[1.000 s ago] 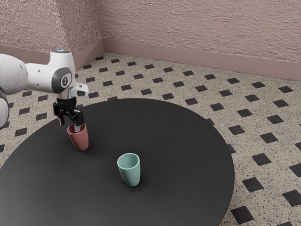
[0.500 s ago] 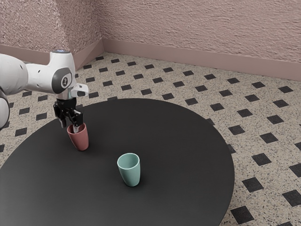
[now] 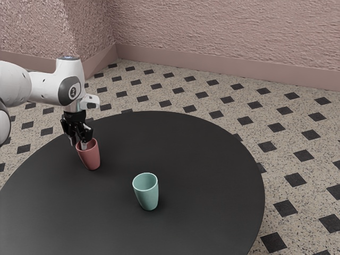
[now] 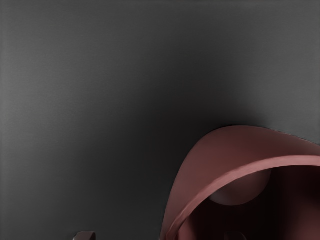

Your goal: Place the left cup onto the right cup

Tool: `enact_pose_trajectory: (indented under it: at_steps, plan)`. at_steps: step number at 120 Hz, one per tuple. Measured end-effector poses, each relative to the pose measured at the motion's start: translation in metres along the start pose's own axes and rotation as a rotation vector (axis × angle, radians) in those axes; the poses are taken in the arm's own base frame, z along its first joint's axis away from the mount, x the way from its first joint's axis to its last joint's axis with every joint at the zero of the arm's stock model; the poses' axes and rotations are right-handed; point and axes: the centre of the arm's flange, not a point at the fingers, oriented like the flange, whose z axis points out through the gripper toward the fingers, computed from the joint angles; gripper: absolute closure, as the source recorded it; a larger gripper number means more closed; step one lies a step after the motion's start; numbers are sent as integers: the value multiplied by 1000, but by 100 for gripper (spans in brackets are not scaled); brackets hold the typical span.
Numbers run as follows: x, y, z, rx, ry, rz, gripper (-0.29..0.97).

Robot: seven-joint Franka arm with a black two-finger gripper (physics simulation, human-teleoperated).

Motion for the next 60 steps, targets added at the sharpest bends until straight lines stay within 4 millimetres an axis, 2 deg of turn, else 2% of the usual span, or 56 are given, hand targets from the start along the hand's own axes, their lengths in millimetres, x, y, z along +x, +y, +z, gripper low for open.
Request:
enact_pose_trajectory:
  at_steps: [60]
  plan:
    - [0, 0, 3, 0, -5, -3, 55]
